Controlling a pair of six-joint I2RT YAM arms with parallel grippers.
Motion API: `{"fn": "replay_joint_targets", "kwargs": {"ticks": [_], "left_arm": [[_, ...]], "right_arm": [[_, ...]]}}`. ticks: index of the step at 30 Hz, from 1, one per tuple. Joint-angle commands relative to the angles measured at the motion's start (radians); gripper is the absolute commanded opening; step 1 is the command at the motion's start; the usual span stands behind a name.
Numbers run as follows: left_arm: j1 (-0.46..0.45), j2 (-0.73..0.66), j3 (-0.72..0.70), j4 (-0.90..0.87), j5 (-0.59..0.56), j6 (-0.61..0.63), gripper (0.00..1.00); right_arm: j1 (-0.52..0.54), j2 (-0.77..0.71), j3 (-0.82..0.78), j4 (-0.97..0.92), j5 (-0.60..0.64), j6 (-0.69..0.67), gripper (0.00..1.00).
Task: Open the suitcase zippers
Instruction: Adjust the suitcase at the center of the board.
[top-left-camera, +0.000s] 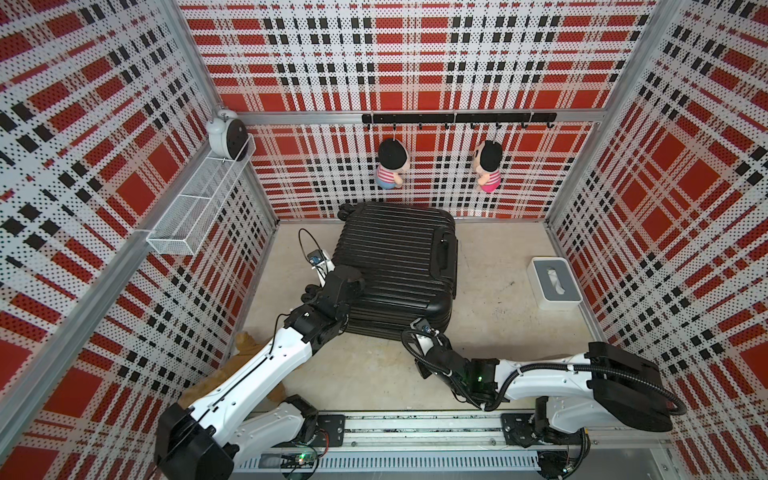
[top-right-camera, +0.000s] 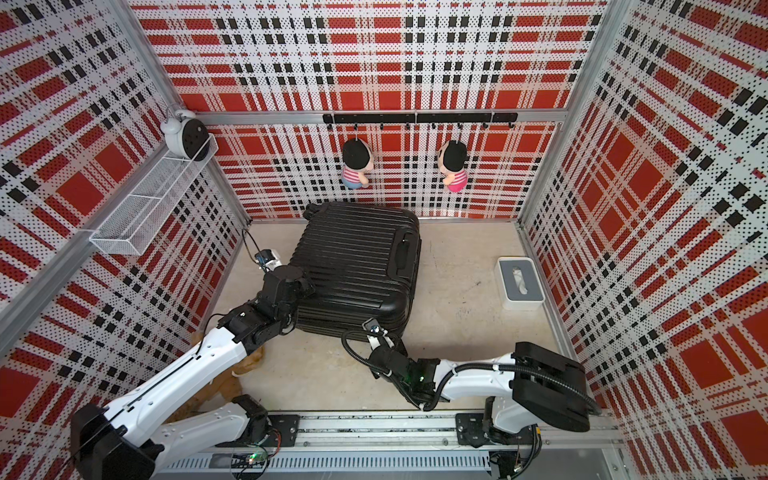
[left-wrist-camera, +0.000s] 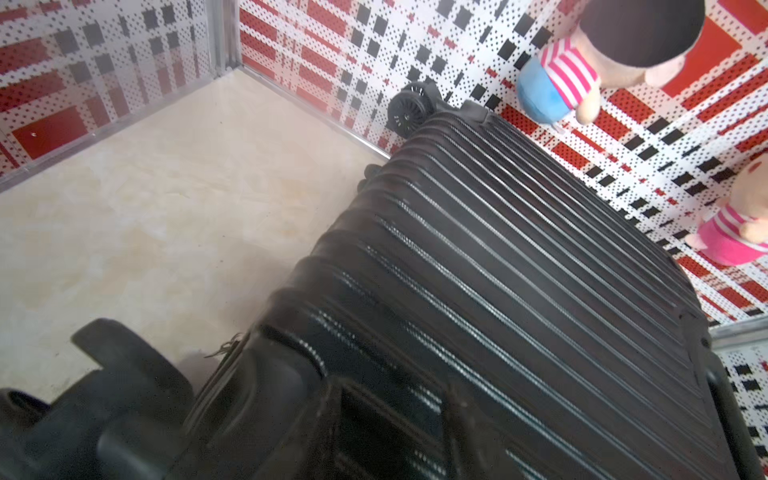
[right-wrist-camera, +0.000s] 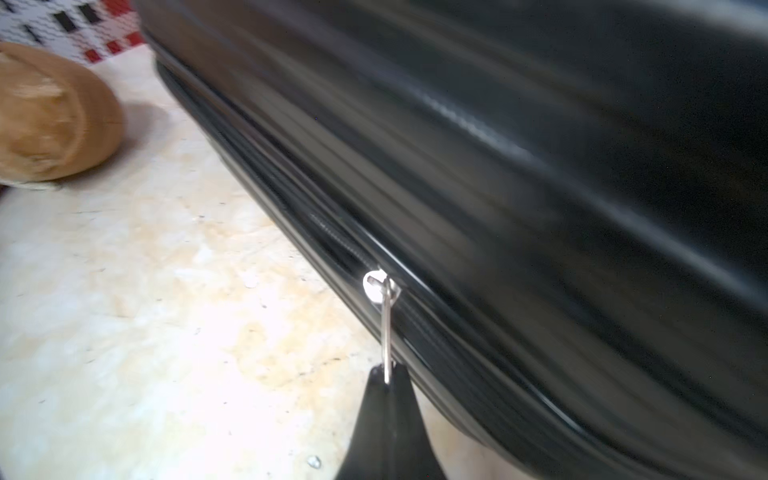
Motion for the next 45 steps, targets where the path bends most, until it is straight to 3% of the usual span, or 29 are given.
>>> {"fn": "replay_joint_targets", "kwargs": {"ticks": [1, 9, 13, 18, 20, 26, 30, 34, 38, 45], "left_arm": [[0.000, 0.125, -0.113, -0.298, 0.104, -0.051, 0.42], [0.018, 0.133, -0.113, -0.294, 0.098, -0.045, 0.41], [0.021, 0.151, -0.114, -0.289, 0.096, -0.042, 0.41], [0.031, 0.151, -0.113, -0.287, 0.094, -0.041, 0.41], [0.033, 0.154, -0.115, -0.286, 0.093, -0.039, 0.41], [0.023, 0.169, -0.121, -0.283, 0.085, -0.045, 0.40], [0.013, 0.143, -0.106, -0.286, 0.097, -0.034, 0.40], [-0.017, 0.069, -0.034, -0.343, 0.103, -0.049, 0.54], [-0.025, -0.014, -0.033, -0.406, 0.150, -0.090, 0.79], [-0.024, -0.223, -0.066, -0.611, 0.151, -0.299, 0.96]], "right_arm": [[0.009, -0.041, 0.007, -0.193, 0.166, 0.131, 0.00], [0.026, -0.169, -0.073, -0.382, 0.267, 0.367, 0.00], [0.033, -0.277, -0.156, -0.367, 0.279, 0.389, 0.00], [0.002, -0.389, -0.167, -0.529, 0.304, 0.480, 0.00], [-0.050, -0.465, -0.189, -0.513, 0.267, 0.452, 0.00], [-0.356, -0.601, -0.225, -0.327, -0.014, 0.223, 0.00], [-0.389, -0.595, -0.199, -0.274, -0.093, 0.157, 0.00], [-0.390, -0.555, -0.189, -0.258, -0.118, 0.146, 0.00], [-0.397, -0.519, -0.175, -0.253, -0.133, 0.143, 0.00], [-0.414, -0.518, -0.180, -0.248, -0.170, 0.141, 0.00]]}}
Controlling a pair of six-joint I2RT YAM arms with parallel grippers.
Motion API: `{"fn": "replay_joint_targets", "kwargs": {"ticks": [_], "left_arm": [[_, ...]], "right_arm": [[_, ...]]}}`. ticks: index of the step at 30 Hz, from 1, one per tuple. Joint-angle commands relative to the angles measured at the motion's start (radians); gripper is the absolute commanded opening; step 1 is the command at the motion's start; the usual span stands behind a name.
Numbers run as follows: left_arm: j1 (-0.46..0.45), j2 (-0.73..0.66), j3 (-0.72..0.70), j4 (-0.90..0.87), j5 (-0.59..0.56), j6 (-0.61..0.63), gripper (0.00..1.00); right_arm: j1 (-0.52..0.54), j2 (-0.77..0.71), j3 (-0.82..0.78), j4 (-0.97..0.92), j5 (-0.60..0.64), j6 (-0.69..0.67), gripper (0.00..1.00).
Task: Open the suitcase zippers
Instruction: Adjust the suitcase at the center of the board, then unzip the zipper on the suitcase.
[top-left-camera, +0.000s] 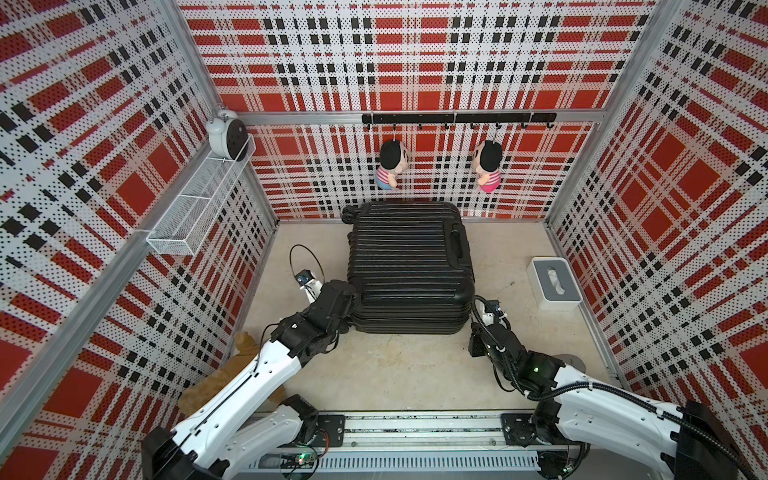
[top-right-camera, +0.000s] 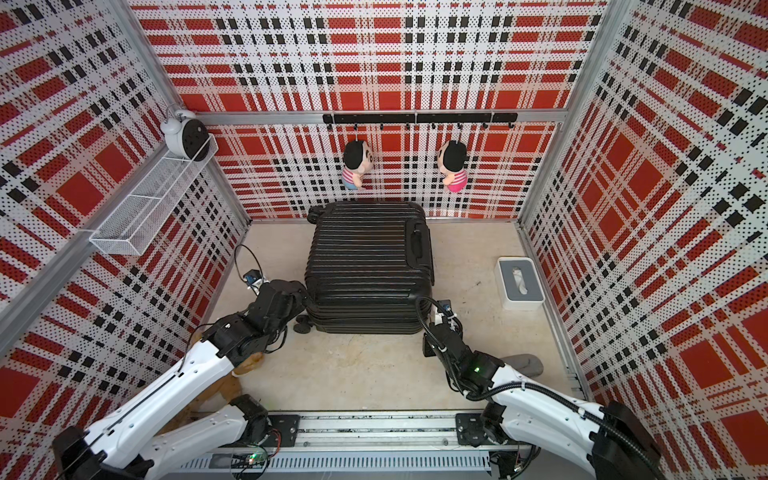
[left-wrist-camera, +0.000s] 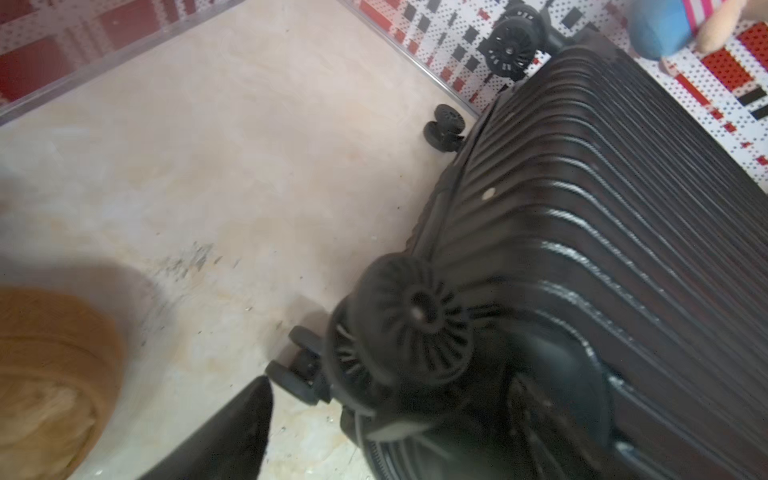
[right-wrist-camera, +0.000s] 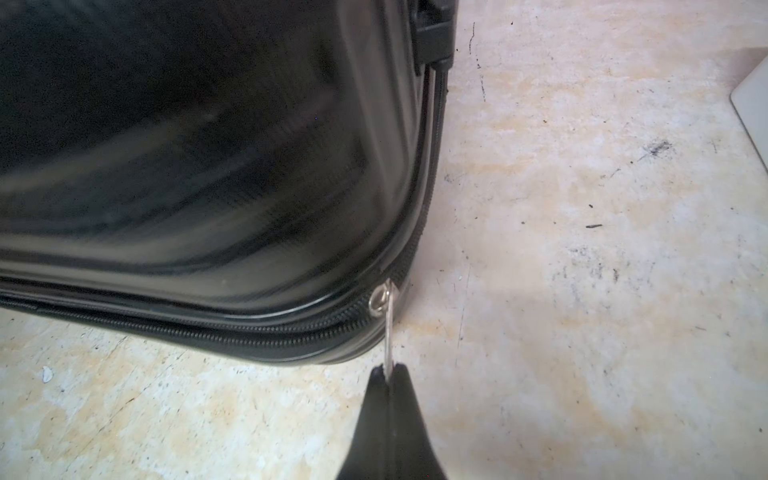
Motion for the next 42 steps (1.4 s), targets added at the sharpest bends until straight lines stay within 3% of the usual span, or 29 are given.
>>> {"fn": "replay_joint_targets", "kwargs": {"ticks": [1, 5, 13, 17, 18, 20, 21, 23, 25, 28, 30, 33, 35, 38, 42], "left_arm": [[-0.003, -0.067, -0.058, -0.242, 0.108, -0.117, 0.98], [0.085, -0.104, -0.148, -0.181, 0.201, -0.087, 0.97], [0.349, -0.189, -0.183, 0.012, 0.523, -0.009, 0.88], [0.482, -0.229, -0.239, 0.183, 0.782, -0.016, 0.88], [0.495, -0.236, -0.239, 0.190, 0.803, -0.019, 0.88], [0.511, -0.249, -0.201, 0.145, 0.767, 0.002, 0.84], [0.520, -0.251, -0.155, 0.090, 0.716, 0.031, 0.78], [0.525, -0.254, -0.018, -0.053, 0.548, 0.072, 0.78], [0.522, -0.247, 0.091, -0.101, 0.472, 0.105, 0.78], [0.478, -0.179, 0.206, -0.088, 0.467, 0.136, 0.75], [0.375, -0.108, 0.269, -0.081, 0.404, 0.132, 0.74], [0.070, 0.014, 0.336, 0.023, 0.233, 0.115, 0.76], [-0.074, 0.154, 0.394, 0.102, 0.191, 0.153, 0.77], [-0.112, 0.386, 0.469, 0.112, 0.219, 0.213, 0.71], [-0.111, 0.536, 0.425, 0.127, 0.165, 0.231, 0.67]], "right_arm": [[-0.006, 0.007, 0.028, 0.088, -0.050, -0.010, 0.00], [-0.007, 0.024, 0.025, 0.108, -0.067, -0.018, 0.00], [-0.007, 0.027, 0.023, 0.123, -0.084, -0.029, 0.00], [-0.009, 0.040, 0.032, 0.132, -0.102, -0.032, 0.00], [-0.009, 0.046, 0.033, 0.143, -0.117, -0.032, 0.00], [-0.006, 0.064, 0.033, 0.179, -0.171, -0.063, 0.00], [0.003, 0.074, 0.031, 0.202, -0.185, -0.062, 0.00], [0.066, 0.107, 0.036, 0.257, -0.172, -0.067, 0.00], [0.134, 0.155, 0.040, 0.319, -0.147, -0.073, 0.00], [0.206, 0.250, 0.048, 0.443, -0.157, -0.078, 0.00], [0.253, 0.316, 0.071, 0.507, -0.153, -0.096, 0.00], [0.299, 0.406, 0.111, 0.603, -0.170, -0.113, 0.00], [0.316, 0.462, 0.144, 0.637, -0.176, -0.120, 0.00], [0.323, 0.519, 0.140, 0.718, -0.166, -0.114, 0.00], [0.321, 0.528, 0.110, 0.743, -0.097, -0.104, 0.00]]}}
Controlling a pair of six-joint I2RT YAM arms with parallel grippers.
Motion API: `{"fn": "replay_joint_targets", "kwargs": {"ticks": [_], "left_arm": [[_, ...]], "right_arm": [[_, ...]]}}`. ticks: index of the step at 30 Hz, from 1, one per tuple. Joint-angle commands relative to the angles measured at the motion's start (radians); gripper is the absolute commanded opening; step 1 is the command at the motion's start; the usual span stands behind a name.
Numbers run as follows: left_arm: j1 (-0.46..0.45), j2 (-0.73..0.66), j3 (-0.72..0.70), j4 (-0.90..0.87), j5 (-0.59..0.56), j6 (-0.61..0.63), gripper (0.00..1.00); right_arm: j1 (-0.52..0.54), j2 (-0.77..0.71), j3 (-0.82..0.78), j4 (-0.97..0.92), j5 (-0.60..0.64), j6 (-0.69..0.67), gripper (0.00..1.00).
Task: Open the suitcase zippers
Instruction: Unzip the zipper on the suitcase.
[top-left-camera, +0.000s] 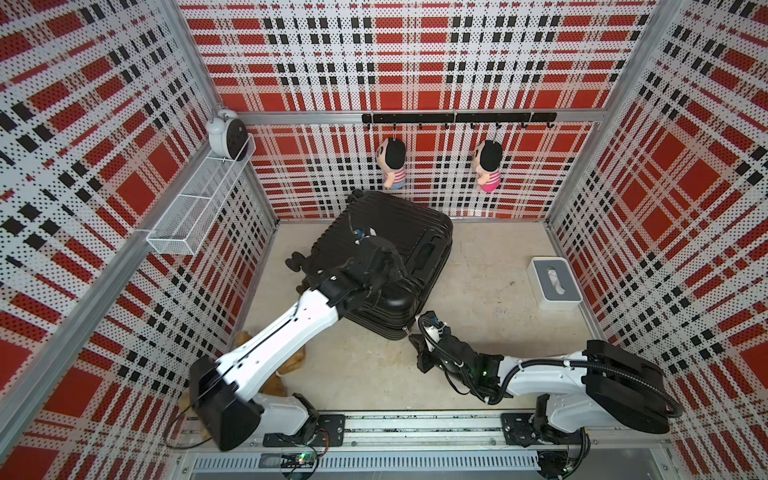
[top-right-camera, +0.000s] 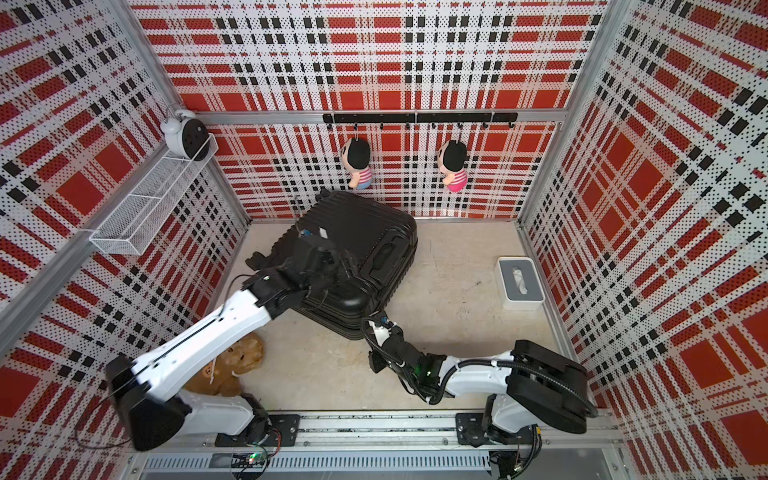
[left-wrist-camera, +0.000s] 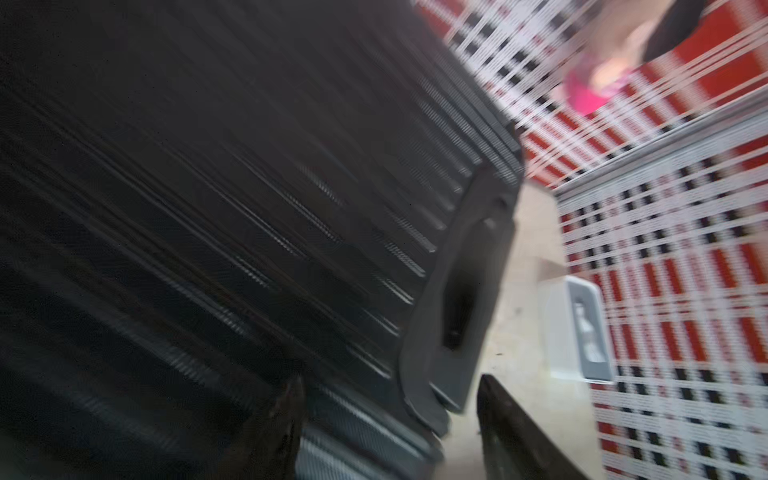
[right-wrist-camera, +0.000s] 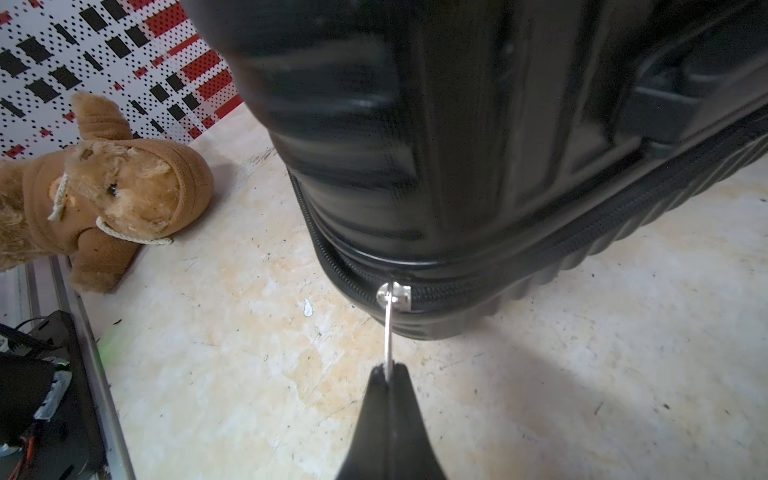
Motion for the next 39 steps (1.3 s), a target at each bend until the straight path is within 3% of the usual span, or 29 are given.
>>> {"fn": "replay_joint_targets", "kwargs": {"ticks": [1, 5, 8, 15, 20, 25, 28, 32, 35, 39], "left_arm": [[0.001, 0.066, -0.054, -0.015, -0.090, 0.044, 0.66], [0.001, 0.082, -0.160, -0.020, -0.116, 0.032, 0.59], [0.010, 0.067, -0.248, -0.022, -0.141, 0.017, 0.59], [0.063, 0.034, -0.374, 0.008, -0.157, 0.026, 0.58], [0.093, 0.037, -0.412, 0.042, -0.146, 0.051, 0.58], [0.112, 0.053, -0.462, 0.066, -0.144, 0.055, 0.58], [0.132, 0.051, -0.482, 0.068, -0.147, 0.063, 0.58], [0.150, 0.042, -0.497, 0.075, -0.151, 0.076, 0.58], [0.165, 0.038, -0.515, 0.079, -0.157, 0.084, 0.58], [0.174, 0.006, -0.518, 0.073, -0.147, 0.080, 0.57]], "right_arm": [[0.009, -0.009, -0.011, 0.108, 0.060, 0.002, 0.00], [0.004, -0.067, -0.049, 0.049, 0.160, 0.037, 0.00], [-0.022, -0.109, -0.067, -0.001, 0.195, 0.051, 0.00], [-0.146, -0.261, -0.155, 0.047, 0.054, 0.039, 0.00], [-0.201, -0.277, -0.134, -0.067, 0.094, 0.026, 0.00], [-0.202, -0.328, -0.097, -0.214, 0.179, -0.045, 0.00], [-0.158, -0.348, -0.089, -0.269, 0.295, -0.056, 0.00], [-0.219, -0.320, -0.102, -0.316, 0.297, 0.036, 0.00], [-0.231, -0.330, -0.109, -0.282, 0.295, 0.023, 0.00], [-0.268, -0.378, -0.162, -0.128, 0.154, -0.045, 0.00]]}}
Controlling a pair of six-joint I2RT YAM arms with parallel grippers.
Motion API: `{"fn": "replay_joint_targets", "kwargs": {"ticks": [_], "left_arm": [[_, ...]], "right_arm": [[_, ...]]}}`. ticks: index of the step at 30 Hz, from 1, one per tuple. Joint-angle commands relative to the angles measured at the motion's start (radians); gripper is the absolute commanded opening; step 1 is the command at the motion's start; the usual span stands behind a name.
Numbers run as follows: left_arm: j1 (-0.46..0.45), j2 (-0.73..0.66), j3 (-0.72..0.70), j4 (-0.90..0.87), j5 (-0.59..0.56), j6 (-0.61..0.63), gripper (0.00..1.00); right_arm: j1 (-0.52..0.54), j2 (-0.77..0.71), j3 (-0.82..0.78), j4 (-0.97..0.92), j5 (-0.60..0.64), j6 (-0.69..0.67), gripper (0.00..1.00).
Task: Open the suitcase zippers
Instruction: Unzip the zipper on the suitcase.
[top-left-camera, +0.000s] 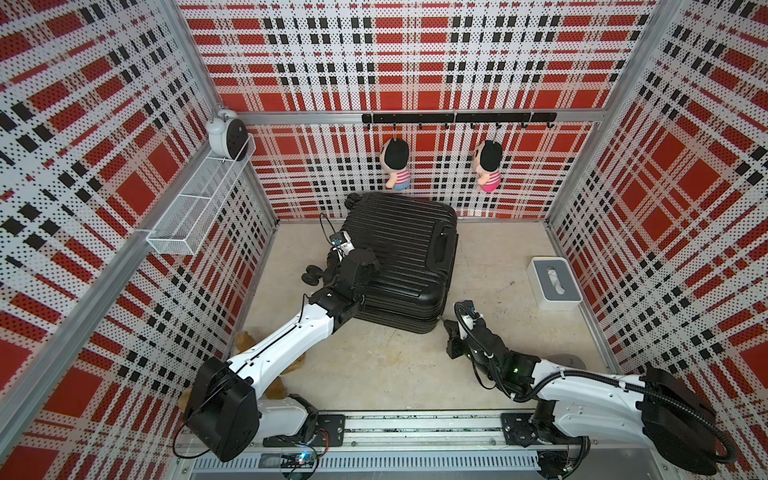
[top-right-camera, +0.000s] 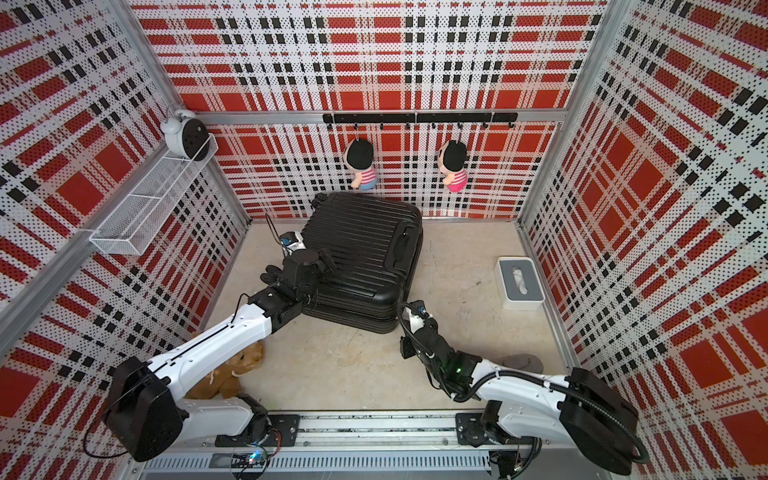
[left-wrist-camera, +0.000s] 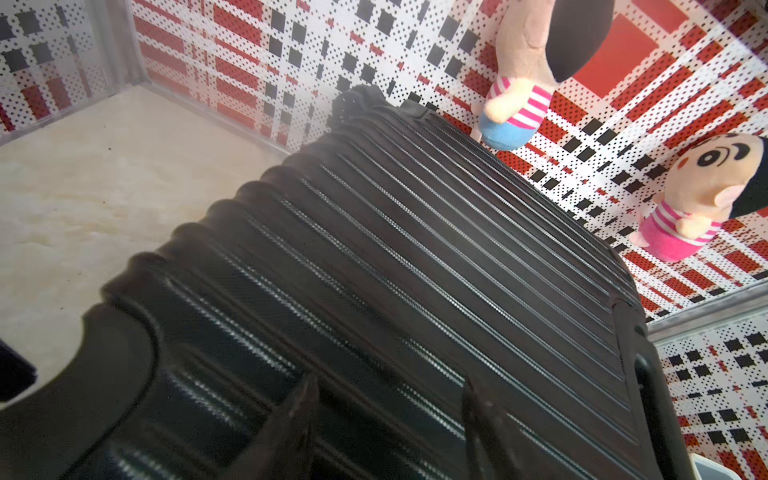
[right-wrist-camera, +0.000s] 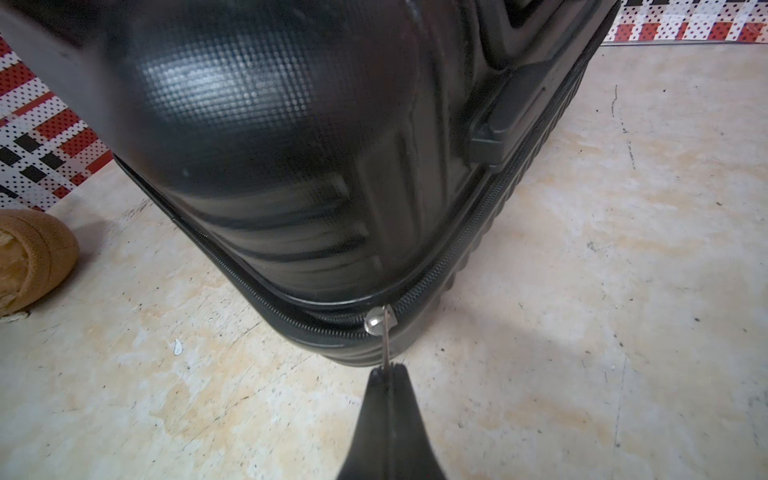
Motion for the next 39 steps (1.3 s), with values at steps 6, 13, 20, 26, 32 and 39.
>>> {"fn": "replay_joint_targets", "kwargs": {"ticks": [6, 13, 20, 26, 32, 39], "left_arm": [[-0.006, -0.108, -0.032, -0.626, -0.052, -0.150, 0.79], [0.047, -0.399, -0.107, -0.796, -0.081, -0.343, 0.94], [0.439, -0.592, -0.218, -0.617, 0.344, -0.197, 0.98], [0.666, -0.475, -0.021, -0.646, 0.607, -0.182, 0.98], [0.705, -0.279, 0.136, -0.677, 0.702, -0.267, 0.98], [0.719, -0.127, 0.167, -0.624, 0.805, -0.332, 1.00]], "right_arm": [[-0.075, -0.013, -0.014, 0.097, -0.029, -0.040, 0.00], [-0.076, 0.009, 0.008, 0.079, -0.056, -0.054, 0.00], [-0.078, 0.031, 0.023, 0.076, -0.090, -0.065, 0.00], [-0.077, 0.026, 0.035, 0.064, -0.108, -0.082, 0.00], [-0.077, 0.047, 0.043, 0.069, -0.130, -0.092, 0.00], [-0.077, 0.067, 0.050, 0.075, -0.145, -0.097, 0.00]]}}
